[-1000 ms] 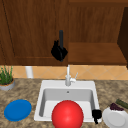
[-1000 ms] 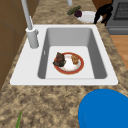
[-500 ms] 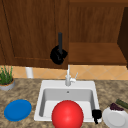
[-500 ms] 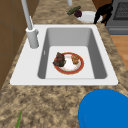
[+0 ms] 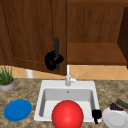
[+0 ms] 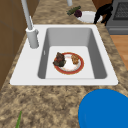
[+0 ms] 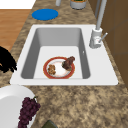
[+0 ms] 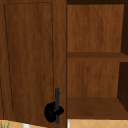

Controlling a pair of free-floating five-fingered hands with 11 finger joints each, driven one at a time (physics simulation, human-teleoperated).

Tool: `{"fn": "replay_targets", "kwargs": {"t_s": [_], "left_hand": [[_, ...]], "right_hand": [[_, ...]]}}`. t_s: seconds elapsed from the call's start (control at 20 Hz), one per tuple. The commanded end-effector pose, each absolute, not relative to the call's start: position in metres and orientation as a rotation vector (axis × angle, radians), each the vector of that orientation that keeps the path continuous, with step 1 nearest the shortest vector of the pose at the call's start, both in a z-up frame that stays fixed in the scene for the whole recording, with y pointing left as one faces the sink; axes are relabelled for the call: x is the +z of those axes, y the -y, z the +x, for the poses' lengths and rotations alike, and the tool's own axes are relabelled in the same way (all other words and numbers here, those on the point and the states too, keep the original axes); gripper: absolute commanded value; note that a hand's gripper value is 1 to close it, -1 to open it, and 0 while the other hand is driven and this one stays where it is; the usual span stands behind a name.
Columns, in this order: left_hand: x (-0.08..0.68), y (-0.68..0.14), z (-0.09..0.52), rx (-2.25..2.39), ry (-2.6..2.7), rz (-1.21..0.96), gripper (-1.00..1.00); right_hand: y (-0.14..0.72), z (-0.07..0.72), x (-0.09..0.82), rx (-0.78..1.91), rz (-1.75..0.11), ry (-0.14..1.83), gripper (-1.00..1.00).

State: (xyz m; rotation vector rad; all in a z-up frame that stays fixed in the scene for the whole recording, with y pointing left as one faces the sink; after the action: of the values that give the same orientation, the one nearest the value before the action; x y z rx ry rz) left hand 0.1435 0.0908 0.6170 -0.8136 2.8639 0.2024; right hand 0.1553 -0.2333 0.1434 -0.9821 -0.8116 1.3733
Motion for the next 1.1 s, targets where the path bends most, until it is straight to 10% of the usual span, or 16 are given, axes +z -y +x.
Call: {"fn": "replay_targets", "kwargs": {"t_s": [0.0, 1.05], "left_hand": [[0.592, -0.119, 0.116, 0.137, -2.886, -0.824, 1.00], [0.590, -0.238, 0.000, 0.032, -2.969, -0.303, 1.00]], "right_hand": [[0.233, 0.155, 0.143, 1.373, -0.982, 0.812, 0.00], [0.233, 0.155, 0.143, 1.373, -0.982, 0.812, 0.00]]}}
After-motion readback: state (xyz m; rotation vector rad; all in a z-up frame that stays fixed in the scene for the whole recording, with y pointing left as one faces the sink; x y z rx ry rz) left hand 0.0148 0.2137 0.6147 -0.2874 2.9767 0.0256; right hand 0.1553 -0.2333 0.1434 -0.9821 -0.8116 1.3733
